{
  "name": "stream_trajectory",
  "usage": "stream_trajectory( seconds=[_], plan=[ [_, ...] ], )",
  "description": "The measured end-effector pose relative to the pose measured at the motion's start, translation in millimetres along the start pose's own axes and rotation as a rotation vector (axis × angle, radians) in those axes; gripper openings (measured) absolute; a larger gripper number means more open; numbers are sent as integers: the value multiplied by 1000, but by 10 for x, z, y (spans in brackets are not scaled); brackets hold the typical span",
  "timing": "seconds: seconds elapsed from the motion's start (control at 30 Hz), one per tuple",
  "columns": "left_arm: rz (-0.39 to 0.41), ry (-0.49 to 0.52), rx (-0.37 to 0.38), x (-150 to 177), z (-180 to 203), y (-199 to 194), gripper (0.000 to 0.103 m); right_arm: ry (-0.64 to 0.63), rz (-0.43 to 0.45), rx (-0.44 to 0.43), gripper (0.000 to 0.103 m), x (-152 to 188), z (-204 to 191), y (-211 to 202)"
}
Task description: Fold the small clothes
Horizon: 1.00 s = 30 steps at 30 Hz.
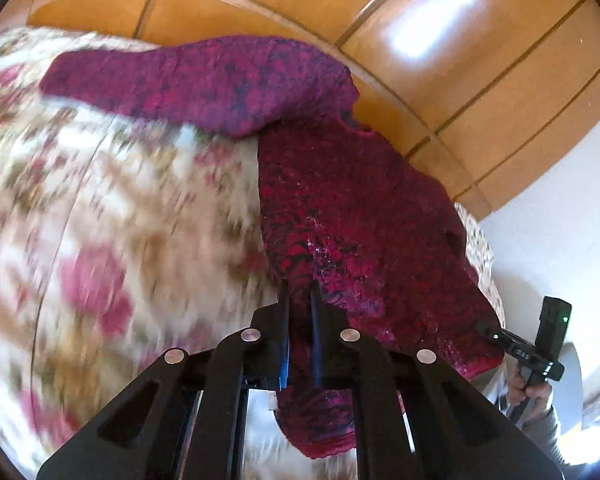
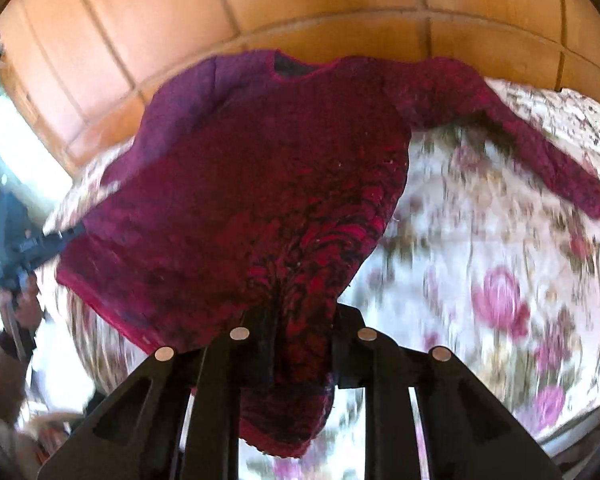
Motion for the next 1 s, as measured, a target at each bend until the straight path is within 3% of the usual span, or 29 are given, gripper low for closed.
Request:
stream_trajectory(
  seconds=[0.17,0.2,0.27,0.33,0.4,0.53,0.6,0.77,0.9,1.0],
  plan=[
    [-68,5,-66,539,-75,-75,7,31,-106,29,17,513,80,15],
    [-65,4,-94,593,-94,-51,8,42,-114,32,19,551,99,31],
    [-66,-44,-77,599,-155,-10,14,72,-127,36,31,561,138,31],
    [-18,-122,-88,450,-268,-33,41,47,-109,70,49,471,110,-32],
    [49,-157,-135,248,-408,-100,50,7,-69,93,55,321,74,-63],
    [145,-240,-264,-184,-774,-123,53,-67,24,87,72,16,-229,0],
    [193,-301,-319,-413,-1017,-118,62,-79,41,29,75,-96,-459,164],
    [306,-461,-392,-893,-1596,-145,63,-120,24,-75,77,-242,-915,737],
    [335,-451,-495,-1300,-1957,-138,63,-149,3,-119,77,-262,-1200,1125],
    [332,-398,-570,-1583,-2076,-133,70,-184,-12,-114,78,-229,-1391,1331]
  ],
)
Point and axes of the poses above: each gripper's, at about its wrist camera, not at the fingertips, and y roughly the way its jaws point, z to its right, x to its underside, the point moved 2 cm from there along y, roughly the way its jaws point, and after that the axes turned 10 degrees about z, right-handed, at the moved point
